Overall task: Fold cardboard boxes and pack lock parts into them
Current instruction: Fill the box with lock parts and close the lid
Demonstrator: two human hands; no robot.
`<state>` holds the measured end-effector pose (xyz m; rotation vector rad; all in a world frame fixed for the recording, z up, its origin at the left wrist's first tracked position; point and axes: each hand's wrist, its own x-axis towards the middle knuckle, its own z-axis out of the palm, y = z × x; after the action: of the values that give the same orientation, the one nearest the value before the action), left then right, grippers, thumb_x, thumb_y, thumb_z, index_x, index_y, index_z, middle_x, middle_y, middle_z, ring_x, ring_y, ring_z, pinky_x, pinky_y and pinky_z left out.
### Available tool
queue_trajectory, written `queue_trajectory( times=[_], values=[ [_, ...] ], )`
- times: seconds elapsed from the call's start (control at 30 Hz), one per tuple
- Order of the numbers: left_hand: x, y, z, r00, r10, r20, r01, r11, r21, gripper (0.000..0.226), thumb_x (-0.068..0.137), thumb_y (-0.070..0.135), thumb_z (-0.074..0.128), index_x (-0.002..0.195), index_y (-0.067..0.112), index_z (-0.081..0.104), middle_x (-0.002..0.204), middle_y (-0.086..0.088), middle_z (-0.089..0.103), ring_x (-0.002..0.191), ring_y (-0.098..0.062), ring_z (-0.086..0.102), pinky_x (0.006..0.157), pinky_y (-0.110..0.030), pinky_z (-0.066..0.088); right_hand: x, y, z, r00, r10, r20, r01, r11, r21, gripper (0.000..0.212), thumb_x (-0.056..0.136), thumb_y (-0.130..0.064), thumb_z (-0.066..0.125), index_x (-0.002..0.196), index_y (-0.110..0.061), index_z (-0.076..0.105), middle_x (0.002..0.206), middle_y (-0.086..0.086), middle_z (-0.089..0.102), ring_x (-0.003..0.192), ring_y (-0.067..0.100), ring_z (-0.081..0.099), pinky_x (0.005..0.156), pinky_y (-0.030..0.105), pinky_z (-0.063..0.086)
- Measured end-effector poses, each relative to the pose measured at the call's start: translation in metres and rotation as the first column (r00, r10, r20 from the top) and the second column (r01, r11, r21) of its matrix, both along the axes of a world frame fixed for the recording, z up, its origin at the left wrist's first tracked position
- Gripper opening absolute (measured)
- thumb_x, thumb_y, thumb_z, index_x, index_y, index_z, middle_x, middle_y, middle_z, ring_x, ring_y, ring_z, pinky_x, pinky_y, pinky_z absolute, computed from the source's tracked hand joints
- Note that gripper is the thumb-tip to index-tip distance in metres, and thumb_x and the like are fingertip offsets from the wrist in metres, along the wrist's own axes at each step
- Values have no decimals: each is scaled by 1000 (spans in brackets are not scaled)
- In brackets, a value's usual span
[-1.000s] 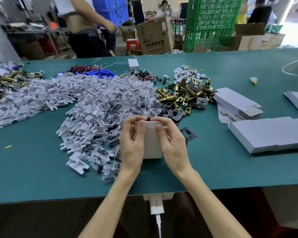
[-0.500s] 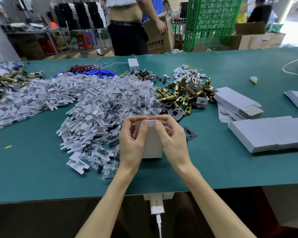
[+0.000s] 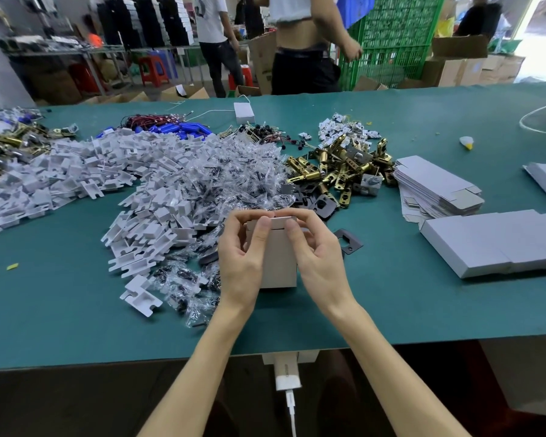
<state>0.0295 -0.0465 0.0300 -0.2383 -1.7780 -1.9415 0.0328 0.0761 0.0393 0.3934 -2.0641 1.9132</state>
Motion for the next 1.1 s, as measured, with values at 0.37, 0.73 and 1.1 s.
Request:
queue_trajectory(
  times=[0.37,0.73,1.1],
  values=[
    [-1,-6,-4,999,-51,10,50,998,26,15,99,31,64,108,19,67,114,-9,73,98,-32,67,87,-61,57,-2,5,-6,999,5,-47,-1,997,71,21,106,-28,54,121,-22,67,112,-10,69,100,15,64,82,45,57],
    [0,-5,-12,996,-69,-59,73,996,55,11,96,2,68,107,4,67,132,-7,69,127,-21,65,97,-23,54,-3,5,-11,996,-8,-85,15,996,86,17,106,-25,55,117,-22,68,114,-7,70,108,18,66,90,49,54],
    [4,1,-19,1000,10,-2,-10,999,36,15,107,25,53,115,27,66,109,6,72,88,-9,67,69,-21,55,1,3,-24,997,32,-67,-25,994,108,33,103,-25,62,135,-36,58,120,-6,65,101,16,67,78,33,58]
  ],
)
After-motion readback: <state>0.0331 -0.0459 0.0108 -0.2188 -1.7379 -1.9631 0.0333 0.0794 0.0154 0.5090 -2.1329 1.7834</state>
